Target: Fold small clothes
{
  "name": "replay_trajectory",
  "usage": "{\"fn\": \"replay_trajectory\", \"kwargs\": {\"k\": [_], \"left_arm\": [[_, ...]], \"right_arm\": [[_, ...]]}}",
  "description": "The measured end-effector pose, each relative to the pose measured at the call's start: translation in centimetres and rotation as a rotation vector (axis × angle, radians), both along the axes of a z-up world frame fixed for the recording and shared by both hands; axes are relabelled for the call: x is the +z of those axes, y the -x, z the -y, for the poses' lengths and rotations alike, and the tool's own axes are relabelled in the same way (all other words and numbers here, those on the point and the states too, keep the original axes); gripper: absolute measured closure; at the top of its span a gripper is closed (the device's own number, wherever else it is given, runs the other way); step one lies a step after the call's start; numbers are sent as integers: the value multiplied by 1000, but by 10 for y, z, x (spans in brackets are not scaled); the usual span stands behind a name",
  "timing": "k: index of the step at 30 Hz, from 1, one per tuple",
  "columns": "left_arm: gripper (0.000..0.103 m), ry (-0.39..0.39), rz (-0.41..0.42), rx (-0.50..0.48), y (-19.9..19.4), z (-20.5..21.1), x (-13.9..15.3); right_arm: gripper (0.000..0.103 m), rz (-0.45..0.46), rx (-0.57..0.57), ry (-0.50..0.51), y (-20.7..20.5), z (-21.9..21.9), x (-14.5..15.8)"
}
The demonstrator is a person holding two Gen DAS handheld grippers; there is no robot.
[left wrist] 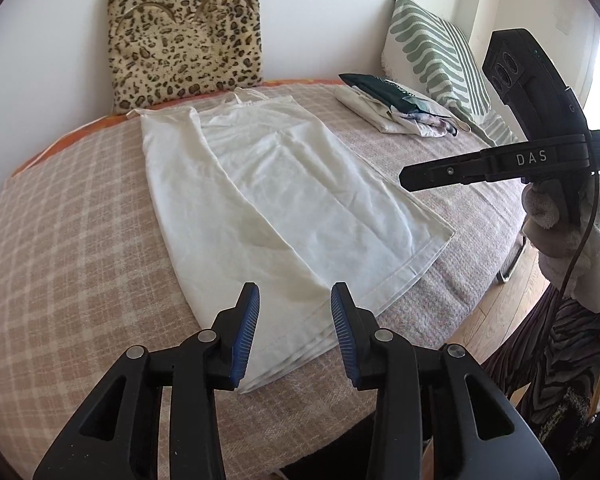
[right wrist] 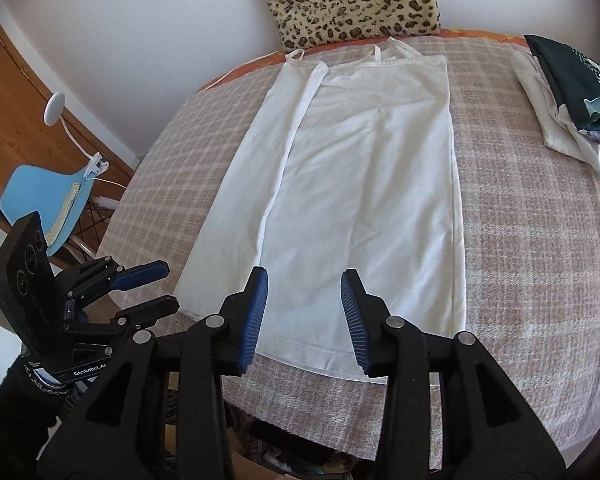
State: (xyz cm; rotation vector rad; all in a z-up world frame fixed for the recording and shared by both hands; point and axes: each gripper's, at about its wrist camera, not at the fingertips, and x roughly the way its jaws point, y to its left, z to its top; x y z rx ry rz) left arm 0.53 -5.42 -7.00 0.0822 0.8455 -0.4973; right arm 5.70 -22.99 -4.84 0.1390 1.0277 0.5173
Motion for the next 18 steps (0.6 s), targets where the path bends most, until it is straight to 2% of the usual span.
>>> {"fn": "replay_trajectory", "kwargs": {"k": [5, 9, 18], "left_arm": [[67, 14, 26, -26, 0, 31, 1], [67, 5, 27, -70, 0, 64, -2], [67, 24, -5, -172, -3, 142, -20]], "right_arm": [[56, 63, -68, -31, -15, 45, 29], [55, 102, -104, -58, -27, 80, 44], [55, 116, -139, -111, -68, 134, 47]]}}
